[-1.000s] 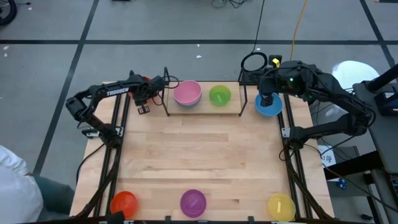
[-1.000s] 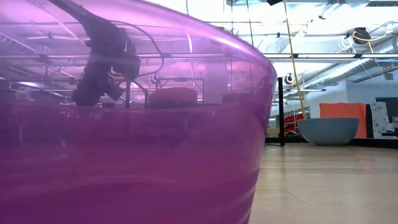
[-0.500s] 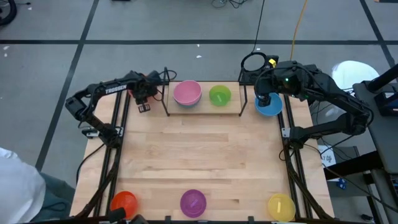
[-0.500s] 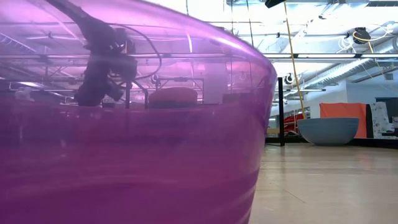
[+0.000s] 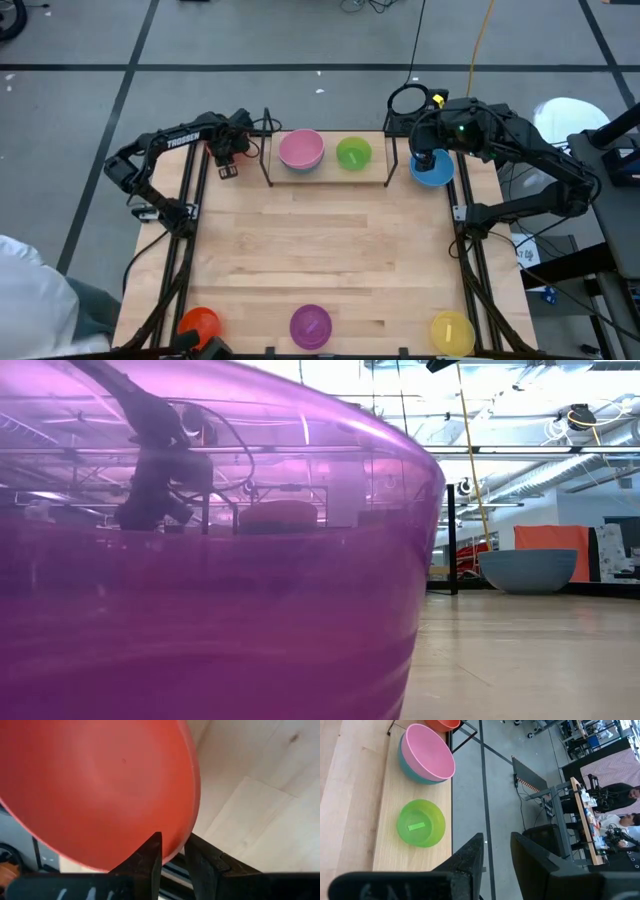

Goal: Place and stack bowls onto a shelf
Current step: Stack the orange bowl on top of the pink bowl on the shelf

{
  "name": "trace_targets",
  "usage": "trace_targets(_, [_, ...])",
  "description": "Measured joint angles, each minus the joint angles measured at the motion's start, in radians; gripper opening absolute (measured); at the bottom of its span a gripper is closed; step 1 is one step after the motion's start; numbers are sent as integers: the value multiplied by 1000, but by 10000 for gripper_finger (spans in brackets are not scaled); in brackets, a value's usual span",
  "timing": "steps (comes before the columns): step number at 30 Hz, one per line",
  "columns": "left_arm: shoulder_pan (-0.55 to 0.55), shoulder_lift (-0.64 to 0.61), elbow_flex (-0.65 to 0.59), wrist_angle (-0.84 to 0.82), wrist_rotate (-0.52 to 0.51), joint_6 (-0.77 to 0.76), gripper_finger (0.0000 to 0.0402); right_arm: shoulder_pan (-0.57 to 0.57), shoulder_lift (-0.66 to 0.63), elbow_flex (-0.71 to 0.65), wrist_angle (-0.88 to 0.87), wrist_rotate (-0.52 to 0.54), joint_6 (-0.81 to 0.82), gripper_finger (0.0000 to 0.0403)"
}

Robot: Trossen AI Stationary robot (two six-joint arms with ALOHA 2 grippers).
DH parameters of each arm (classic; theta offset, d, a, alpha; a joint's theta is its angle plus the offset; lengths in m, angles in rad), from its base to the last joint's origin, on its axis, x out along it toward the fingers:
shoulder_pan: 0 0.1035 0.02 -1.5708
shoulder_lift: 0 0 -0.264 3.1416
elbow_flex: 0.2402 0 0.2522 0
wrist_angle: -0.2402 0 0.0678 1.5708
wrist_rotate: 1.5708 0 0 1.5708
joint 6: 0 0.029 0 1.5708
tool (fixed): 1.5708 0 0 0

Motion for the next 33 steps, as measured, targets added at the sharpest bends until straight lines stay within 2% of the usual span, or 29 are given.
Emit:
trace_targets(9, [10,0,-56,65,2,-13,86,0,0,0,0,1,-5,93])
trace_targets(11, [10,0,-56,78,2,-29,72,0,0,0,2,1,-7,93])
trace_targets(15, [10,0,-56,80,-2,-64,15,0,0,0,8,2,-7,93])
trace_targets(23, [0,-2,-56,75,-2,-189,9,0,0,0,8,2,-7,93])
trace_targets(28, [-10,-54,-39,49,-63,-262,8,0,0,0,8,2,-8,93])
trace_targets(33, [-10,-176,41,-14,-79,-309,8,0,0,0,8,2,-8,93])
